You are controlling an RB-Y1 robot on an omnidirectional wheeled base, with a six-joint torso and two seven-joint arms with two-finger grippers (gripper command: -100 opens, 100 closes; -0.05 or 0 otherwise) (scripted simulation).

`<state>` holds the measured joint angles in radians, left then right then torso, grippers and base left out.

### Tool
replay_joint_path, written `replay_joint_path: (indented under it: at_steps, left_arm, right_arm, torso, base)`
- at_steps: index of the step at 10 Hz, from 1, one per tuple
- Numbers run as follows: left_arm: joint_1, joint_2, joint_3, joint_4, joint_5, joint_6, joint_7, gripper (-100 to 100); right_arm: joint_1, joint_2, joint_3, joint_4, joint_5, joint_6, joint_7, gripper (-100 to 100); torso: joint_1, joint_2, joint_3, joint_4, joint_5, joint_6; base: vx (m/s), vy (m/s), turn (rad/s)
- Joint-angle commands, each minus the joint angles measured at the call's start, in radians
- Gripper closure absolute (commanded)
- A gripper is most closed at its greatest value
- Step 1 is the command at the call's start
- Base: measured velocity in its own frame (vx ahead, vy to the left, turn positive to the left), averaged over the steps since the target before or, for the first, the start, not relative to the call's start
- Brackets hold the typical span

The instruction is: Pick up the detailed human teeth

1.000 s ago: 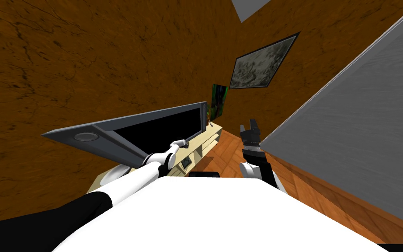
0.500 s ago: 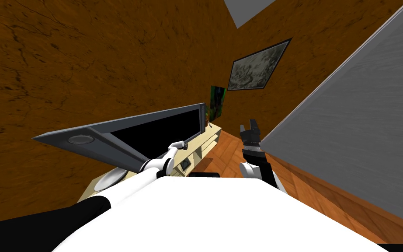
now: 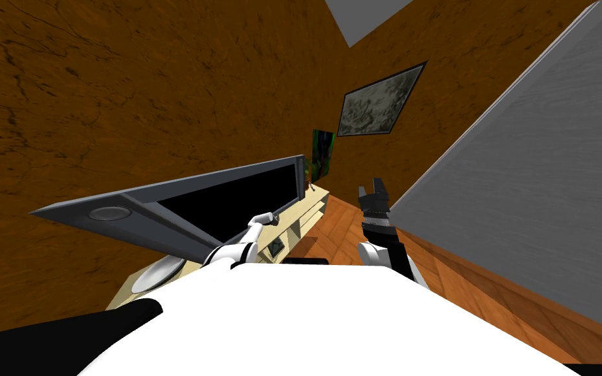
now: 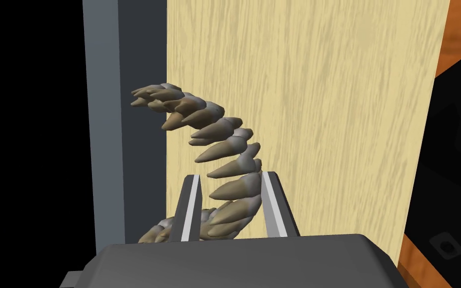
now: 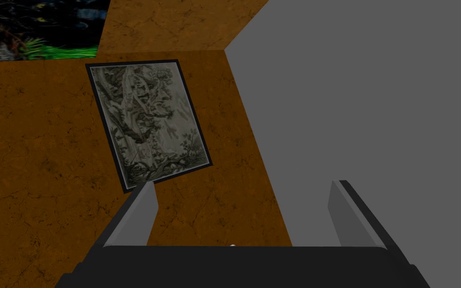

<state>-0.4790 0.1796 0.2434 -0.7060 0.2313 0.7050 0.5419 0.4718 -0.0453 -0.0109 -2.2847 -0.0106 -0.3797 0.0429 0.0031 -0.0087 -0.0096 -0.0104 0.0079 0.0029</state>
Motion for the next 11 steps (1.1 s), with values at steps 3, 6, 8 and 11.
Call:
replay_joint_path:
  at_steps: [3,6,8,11]
  left_arm:
    - [0.078,-0.003,0.01,-0.101,0.007,0.045,-0.005,100]
    - [0.123,-0.005,0.02,-0.163,0.015,0.086,-0.011,100]
    - [0.148,-0.005,0.02,-0.219,0.015,0.086,-0.011,100]
    - [0.218,-0.008,0.029,-0.312,0.022,0.128,-0.016,100]
  right_arm:
    - [0.0,0.0,0.0,0.0,0.0,0.0,0.0,0]
    - [0.0,0.0,0.0,0.0,0.0,0.0,0.0,0]
    - [0.0,0.0,0.0,0.0,0.0,0.0,0.0,0]
    - [0.0,0.0,0.0,0.0,0.0,0.0,0.0,0]
  torso:
    - [0.0,-0.002,-0.003,-0.004,0.002,0.0]
    - [0.001,-0.001,-0.002,-0.004,0.002,0.0]
    - [0.001,-0.003,-0.004,-0.005,0.003,-0.001]
    - [0.001,-0.002,-0.003,-0.005,0.003,0.0]
  base:
    - [0.03,-0.01,-0.047]
    - [0.007,-0.008,-0.028]
    - [0.028,-0.014,-0.015]
    - [0.024,-0.005,-0.047]
